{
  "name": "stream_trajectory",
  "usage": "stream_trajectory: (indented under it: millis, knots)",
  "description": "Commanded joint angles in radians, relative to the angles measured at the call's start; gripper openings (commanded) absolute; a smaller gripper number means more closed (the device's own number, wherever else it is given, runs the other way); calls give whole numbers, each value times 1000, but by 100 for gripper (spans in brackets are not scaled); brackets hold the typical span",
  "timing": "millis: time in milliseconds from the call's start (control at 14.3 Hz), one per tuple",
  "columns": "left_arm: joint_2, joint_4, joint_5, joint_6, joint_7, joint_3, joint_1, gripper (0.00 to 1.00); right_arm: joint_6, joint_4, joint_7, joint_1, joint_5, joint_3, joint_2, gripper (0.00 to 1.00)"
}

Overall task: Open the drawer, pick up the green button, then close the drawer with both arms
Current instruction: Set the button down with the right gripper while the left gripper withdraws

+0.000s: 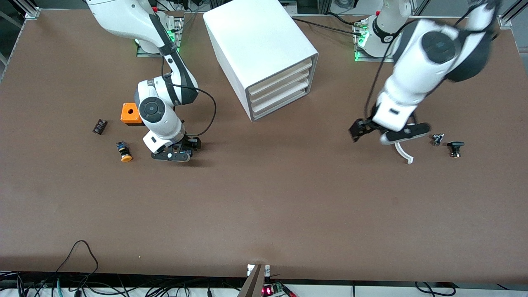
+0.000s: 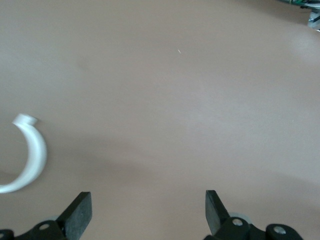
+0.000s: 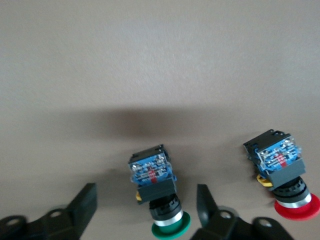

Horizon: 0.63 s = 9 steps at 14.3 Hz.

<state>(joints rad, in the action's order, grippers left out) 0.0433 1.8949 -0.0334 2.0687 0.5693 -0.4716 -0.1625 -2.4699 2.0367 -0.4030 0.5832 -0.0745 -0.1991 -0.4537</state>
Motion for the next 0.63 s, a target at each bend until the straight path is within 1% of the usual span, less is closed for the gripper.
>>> stream_trajectory:
  millis: [0,140,280,350,491,561]
  knots:
    - [-68,-137,33,-215,-262,114,12,100,185,-100,-33,1,-1,1,58,100]
    - [-94,-190,33,-315,-397,197,14,100,335,-212,-31,-2,1,-3,81,100]
    - [-115,-205,33,-357,-514,269,21,100,460,-321,-30,-2,2,-42,104,100]
    - [-120,-203,33,-358,-555,278,20,100,513,-370,-27,-2,1,-60,119,100]
    - [-112,-204,33,-364,-571,277,14,100,612,-470,-22,-3,1,-98,128,100]
    - [-108,-206,33,-363,-571,278,12,100,668,-519,-17,-26,2,-100,138,100]
